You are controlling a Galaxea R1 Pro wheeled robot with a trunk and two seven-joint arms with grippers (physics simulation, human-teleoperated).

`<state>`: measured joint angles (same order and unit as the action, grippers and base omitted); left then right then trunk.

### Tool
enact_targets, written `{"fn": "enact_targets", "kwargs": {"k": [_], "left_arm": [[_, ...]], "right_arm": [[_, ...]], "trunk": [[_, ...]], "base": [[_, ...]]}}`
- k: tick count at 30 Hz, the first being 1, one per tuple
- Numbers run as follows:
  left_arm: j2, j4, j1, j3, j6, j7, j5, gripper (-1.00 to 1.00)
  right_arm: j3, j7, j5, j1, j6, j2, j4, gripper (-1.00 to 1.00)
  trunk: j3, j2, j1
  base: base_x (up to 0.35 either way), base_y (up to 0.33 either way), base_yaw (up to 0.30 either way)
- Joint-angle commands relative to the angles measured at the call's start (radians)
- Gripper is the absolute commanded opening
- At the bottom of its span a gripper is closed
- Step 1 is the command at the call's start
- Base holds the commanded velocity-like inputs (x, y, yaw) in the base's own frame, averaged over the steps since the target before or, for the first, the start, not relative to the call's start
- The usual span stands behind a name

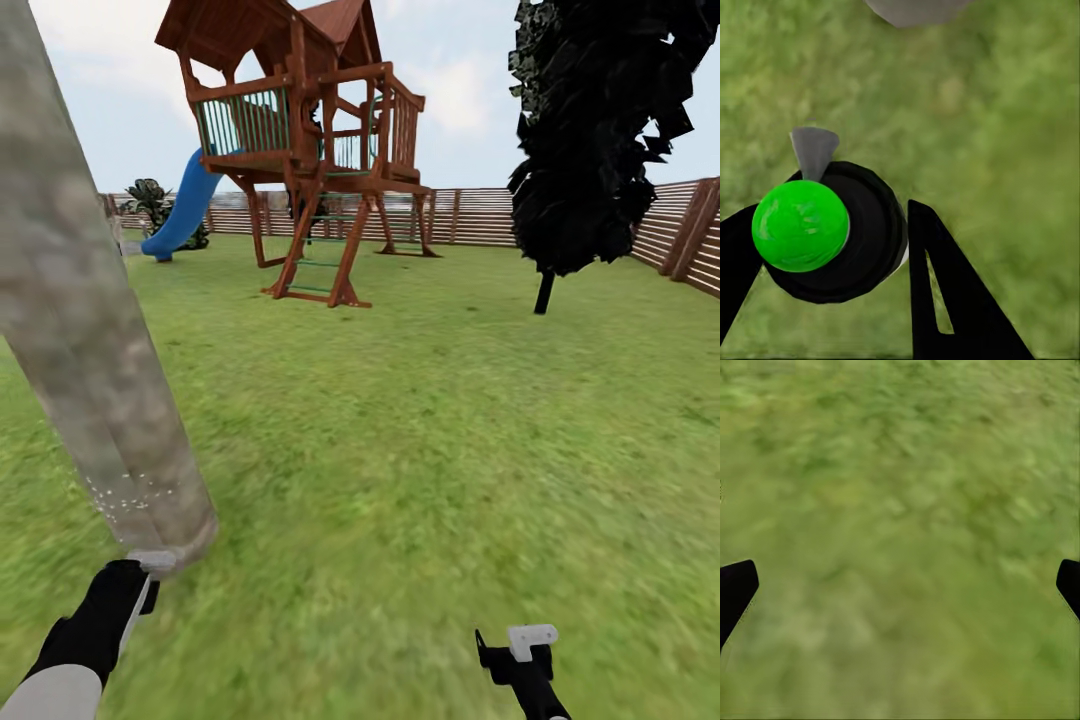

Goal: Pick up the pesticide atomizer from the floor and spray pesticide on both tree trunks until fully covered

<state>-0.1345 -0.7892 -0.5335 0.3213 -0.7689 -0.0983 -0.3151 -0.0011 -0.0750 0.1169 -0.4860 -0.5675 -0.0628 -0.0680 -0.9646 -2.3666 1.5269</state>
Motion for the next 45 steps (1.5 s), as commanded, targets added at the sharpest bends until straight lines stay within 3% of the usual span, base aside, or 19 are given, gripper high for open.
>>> {"fn": "enact_targets", "kwargs": {"k": [1,3,5,7,9,10,13,14,17,18,22,36,39,45], "left_arm": [[-0.009,0.0,0.008,0.003,-0.003,-0.004,0.014,-1.0],[-0.012,0.001,0.016,0.005,-0.001,-0.004,0.017,-1.0],[0.001,-0.002,0.018,0.006,-0.002,-0.007,0.024,-1.0],[0.042,-0.011,0.016,0.008,-0.002,-0.01,0.024,-1.0],[0.052,-0.013,0.016,0.012,-0.002,-0.014,0.023,-1.0],[0.045,-0.014,0.016,0.031,0.0,-0.015,0.021,-1.0],[0.019,0.0,0.02,0.151,0.08,-0.014,0.015,-1.0],[0.02,0.008,0.027,0.159,0.092,-0.014,0.013,-1.0],[0.066,0.044,0.037,0.167,0.108,-0.016,0.015,-1.0],[0.07,0.048,0.037,0.169,0.11,-0.017,0.015,-1.0],[0.012,0.045,0.038,0.2,0.155,-0.015,0.024,-1.0],[0.082,0.042,0.038,0.154,0.168,-0.021,0.016,-1.0],[0.084,0.041,0.038,0.139,0.166,-0.023,0.017,-1.0],[0.083,0.039,0.038,0.142,0.166,-0.023,0.019,-1.0]], "right_arm": [[0.0,-0.008,0.01,0.0,-0.002,0.0,0.0,1.0],[0.0,-0.008,0.01,0.0,-0.002,0.0,0.0,1.0],[0.0,-0.008,0.01,0.0,-0.002,0.0,0.0,1.0],[0.0,-0.008,0.01,0.0,-0.002,0.0,0.0,1.0],[0.0,-0.008,0.01,0.0,-0.002,0.0,0.0,1.0],[0.0,-0.008,0.01,0.0,-0.002,0.0,0.0,1.0],[0.0,-0.008,0.01,0.0,-0.002,0.0,0.0,1.0],[0.0,-0.008,0.01,0.0,-0.002,0.0,0.0,1.0],[0.0,-0.008,0.01,0.0,-0.002,0.0,0.0,1.0],[0.0,-0.008,0.01,0.0,-0.002,0.0,0.0,1.0],[0.0,-0.008,0.01,0.0,-0.002,0.0,0.0,1.0],[0.001,-0.008,0.01,0.0,-0.002,0.002,0.0,1.0],[0.001,-0.008,0.01,0.0,-0.002,0.003,0.0,1.0],[0.001,-0.008,0.01,0.0,-0.002,0.003,0.0,1.0]], "trunk": [[-0.001,0.0,0.0],[-0.001,0.0,0.0],[-0.001,0.0,0.0],[-0.001,0.0,0.0],[-0.001,0.0,0.0],[-0.001,0.0,0.0],[-0.001,0.0,0.0],[-0.001,0.0,0.0],[-0.001,0.0,0.0],[-0.001,0.0,0.0],[-0.001,0.0,0.0],[-0.001,0.0,0.0],[-0.001,0.0,0.0],[-0.001,0.0,0.0]], "base": [[0.237,-0.191,0.262],[0.24,-0.188,0.088],[0.241,-0.187,0.016],[0.241,-0.187,0.004],[0.241,-0.187,0.001],[0.241,-0.187,0.0],[0.146,-0.103,0.0],[0.029,-0.019,0.0],[0.006,-0.004,0.162],[0.001,-0.001,0.258],[0.0,0.0,0.274],[0.125,-0.172,0.096],[0.018,-0.271,0.23],[0.008,-0.275,0.274]]}}
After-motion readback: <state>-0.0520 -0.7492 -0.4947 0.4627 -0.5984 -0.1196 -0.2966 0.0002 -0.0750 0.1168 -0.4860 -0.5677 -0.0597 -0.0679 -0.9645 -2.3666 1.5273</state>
